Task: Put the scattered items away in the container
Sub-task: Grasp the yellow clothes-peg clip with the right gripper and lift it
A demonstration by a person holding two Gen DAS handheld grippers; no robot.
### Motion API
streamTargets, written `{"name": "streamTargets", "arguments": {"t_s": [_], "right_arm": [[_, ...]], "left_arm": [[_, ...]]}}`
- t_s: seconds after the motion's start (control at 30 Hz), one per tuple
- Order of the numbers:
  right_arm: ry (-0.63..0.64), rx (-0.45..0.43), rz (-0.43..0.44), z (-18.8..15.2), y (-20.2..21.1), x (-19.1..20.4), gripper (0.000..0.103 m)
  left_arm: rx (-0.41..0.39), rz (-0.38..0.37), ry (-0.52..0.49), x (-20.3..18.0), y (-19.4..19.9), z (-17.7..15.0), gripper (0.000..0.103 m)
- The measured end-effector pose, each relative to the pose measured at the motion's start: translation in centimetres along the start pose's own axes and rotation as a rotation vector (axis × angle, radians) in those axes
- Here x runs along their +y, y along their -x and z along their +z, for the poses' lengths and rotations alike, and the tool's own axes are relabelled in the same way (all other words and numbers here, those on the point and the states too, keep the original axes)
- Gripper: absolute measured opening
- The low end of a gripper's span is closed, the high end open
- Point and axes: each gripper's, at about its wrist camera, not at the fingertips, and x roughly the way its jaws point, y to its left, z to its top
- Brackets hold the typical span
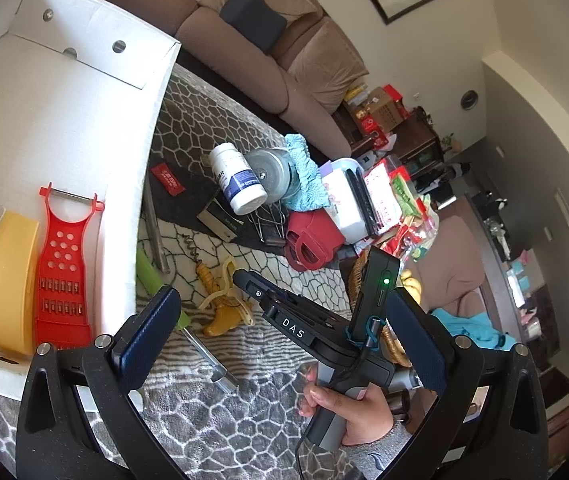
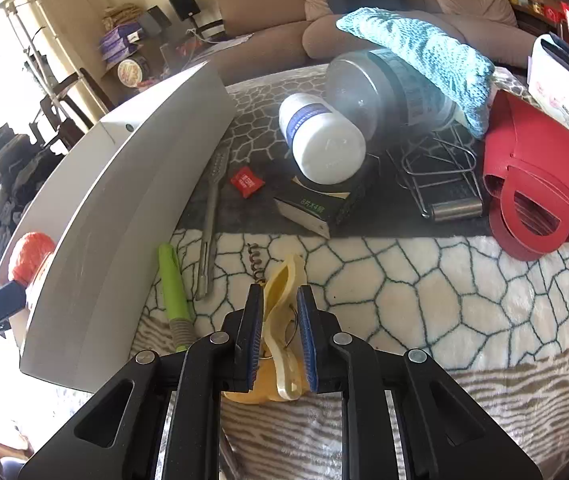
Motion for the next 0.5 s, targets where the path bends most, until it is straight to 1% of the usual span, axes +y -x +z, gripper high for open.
{"name": "streamTargets", "arguments": {"t_s": [0.1, 0.13, 0.17, 0.23, 0.33, 0.4, 0.5], "right_arm": [[-0.042, -0.001, 0.019, -0.2, 0.5, -0.6, 0.021], [-0.043, 0.007, 0.009, -0.2, 0.3, -0.7, 0.025], [-0.04, 0.011, -0.014, -0.2, 0.4, -0.6, 0.041], [-0.031, 0.006, -0.041, -0.3, 0.4, -0.3, 0.057], [-0.039, 0.031, -0.016, -0.4, -0.5, 0.2, 0.059], [-0.024, 0.053, -0.014, -0.5, -1.3, 1.0, 0.059], [0.014, 0.083, -0.027, -1.0, -2.1, 2.3, 0.067]], "left_arm": [[0.014, 0.005, -0.014, -0.6, -0.6, -0.4, 0.103], [0.018, 0.008, -0.016, -0.7, -0.9, -0.5, 0.103], [0.022, 0.009, -0.016, -0.7, -1.0, -0.6, 0.103], [0.022, 0.016, -0.021, -0.8, -1.2, -0.7, 0.103], [0.02, 0.009, -0.013, -0.6, -1.1, -0.6, 0.103], [0.017, 0.014, -0.012, -0.5, -1.0, -0.6, 0.103], [0.017, 0.014, -0.008, -0.3, -0.9, -0.5, 0.103]]}}
